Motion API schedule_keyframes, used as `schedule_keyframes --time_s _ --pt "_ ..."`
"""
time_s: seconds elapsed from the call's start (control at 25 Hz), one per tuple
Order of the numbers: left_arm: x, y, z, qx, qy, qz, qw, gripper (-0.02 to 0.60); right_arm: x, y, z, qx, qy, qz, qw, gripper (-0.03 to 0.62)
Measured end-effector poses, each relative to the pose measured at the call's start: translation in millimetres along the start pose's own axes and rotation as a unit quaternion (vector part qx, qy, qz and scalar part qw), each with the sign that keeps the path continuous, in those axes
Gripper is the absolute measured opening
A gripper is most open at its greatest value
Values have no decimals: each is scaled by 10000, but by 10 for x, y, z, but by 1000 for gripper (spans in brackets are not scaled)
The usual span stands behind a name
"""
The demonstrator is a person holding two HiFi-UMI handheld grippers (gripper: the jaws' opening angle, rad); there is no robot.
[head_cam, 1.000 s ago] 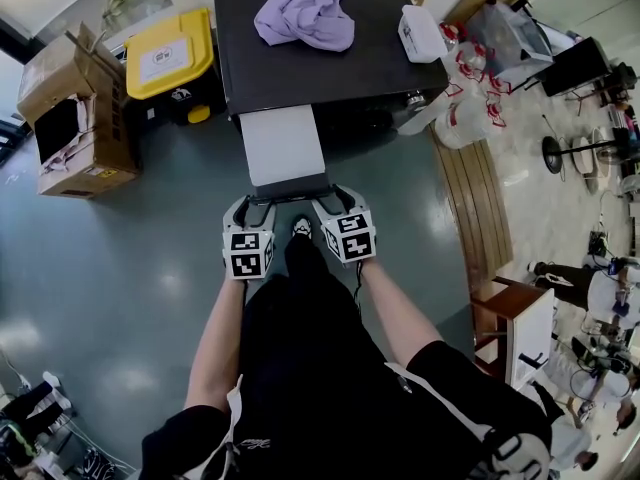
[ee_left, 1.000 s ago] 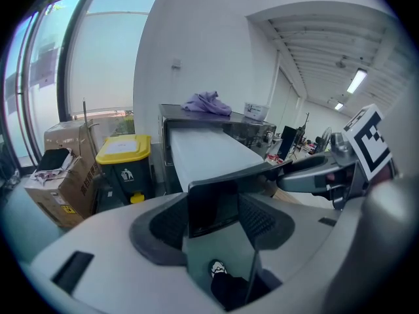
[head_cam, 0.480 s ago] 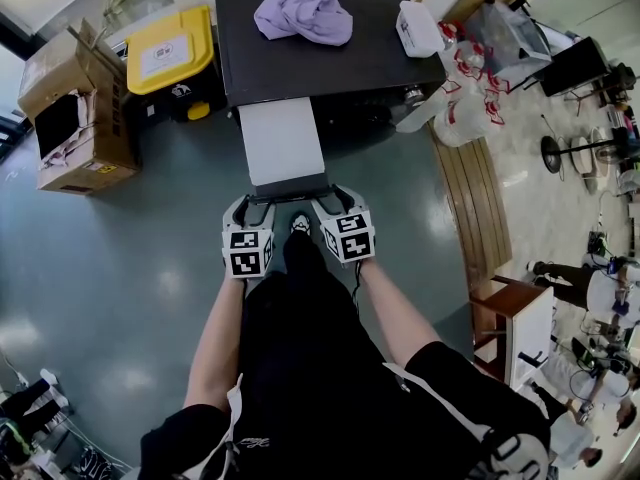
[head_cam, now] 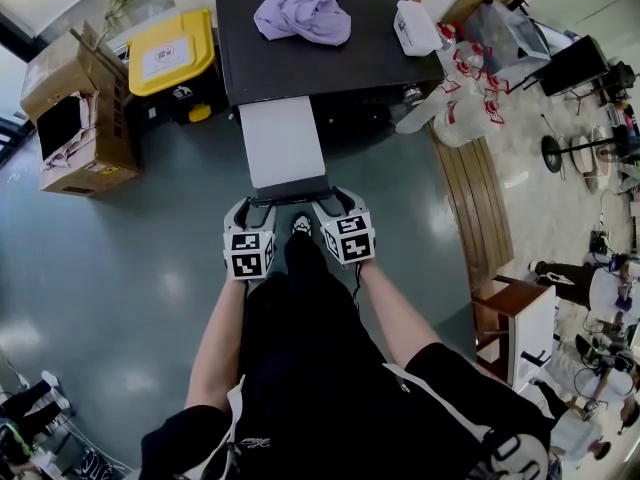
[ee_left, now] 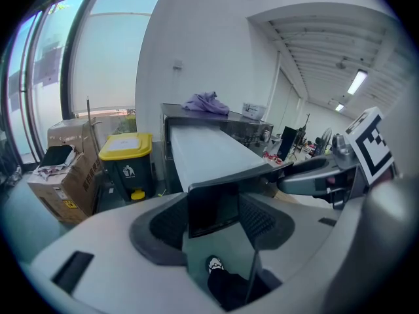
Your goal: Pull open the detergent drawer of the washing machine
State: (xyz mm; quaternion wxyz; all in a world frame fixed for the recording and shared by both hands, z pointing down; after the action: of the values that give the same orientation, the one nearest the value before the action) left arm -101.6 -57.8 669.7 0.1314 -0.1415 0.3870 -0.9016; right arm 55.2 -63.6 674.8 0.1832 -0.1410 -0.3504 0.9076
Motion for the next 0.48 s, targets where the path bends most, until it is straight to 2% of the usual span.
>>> schedule_keyframes --time_s 0.48 --pt "-24 -58 -43 -41 13 -7 10000 242 28 -67 -30 -1 -19 -2 10000 230"
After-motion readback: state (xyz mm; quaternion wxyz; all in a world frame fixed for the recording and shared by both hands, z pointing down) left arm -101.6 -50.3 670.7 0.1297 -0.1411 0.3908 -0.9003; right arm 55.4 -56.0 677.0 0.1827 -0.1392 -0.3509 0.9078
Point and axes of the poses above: the fingertips, and each gripper's own axes: z forward along the fingers, x to its left, y out of its top, the point moved 2 cm from there along -z, backward along the fingers, and after that the axes turned 4 degrees about x, right-handed, at the moved point
